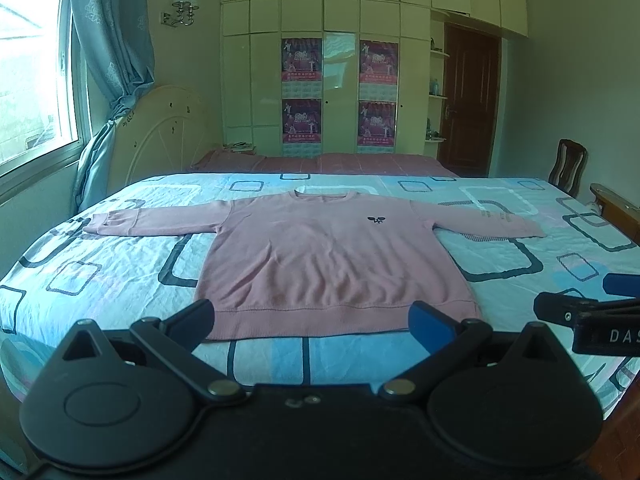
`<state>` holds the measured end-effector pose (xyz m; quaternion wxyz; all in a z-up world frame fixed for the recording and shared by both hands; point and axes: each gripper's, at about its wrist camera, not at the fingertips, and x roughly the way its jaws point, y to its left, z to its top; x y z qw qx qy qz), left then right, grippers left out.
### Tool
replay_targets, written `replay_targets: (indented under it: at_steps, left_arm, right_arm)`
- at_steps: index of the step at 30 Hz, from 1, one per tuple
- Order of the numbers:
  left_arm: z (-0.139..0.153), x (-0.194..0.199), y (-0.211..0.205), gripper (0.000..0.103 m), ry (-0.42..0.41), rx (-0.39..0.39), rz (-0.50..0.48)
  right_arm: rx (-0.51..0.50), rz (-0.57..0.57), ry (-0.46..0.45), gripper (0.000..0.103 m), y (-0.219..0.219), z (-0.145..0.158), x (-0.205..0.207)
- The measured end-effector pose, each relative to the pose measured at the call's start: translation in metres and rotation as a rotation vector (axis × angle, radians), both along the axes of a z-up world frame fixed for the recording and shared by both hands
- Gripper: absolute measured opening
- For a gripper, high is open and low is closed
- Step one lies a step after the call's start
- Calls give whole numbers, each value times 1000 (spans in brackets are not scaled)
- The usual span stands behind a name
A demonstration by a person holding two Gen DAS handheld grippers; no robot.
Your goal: Fold small clothes
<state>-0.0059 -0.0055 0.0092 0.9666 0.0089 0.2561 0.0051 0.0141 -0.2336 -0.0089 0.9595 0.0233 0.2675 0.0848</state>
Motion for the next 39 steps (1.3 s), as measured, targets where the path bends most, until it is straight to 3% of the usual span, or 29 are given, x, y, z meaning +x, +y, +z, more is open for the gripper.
replay_targets:
  at_steps: [39]
  left_arm:
    - [-2,-1,-4,103,-2,8,12]
  right_arm:
    - [9,1,-2,103,-2,3,-2]
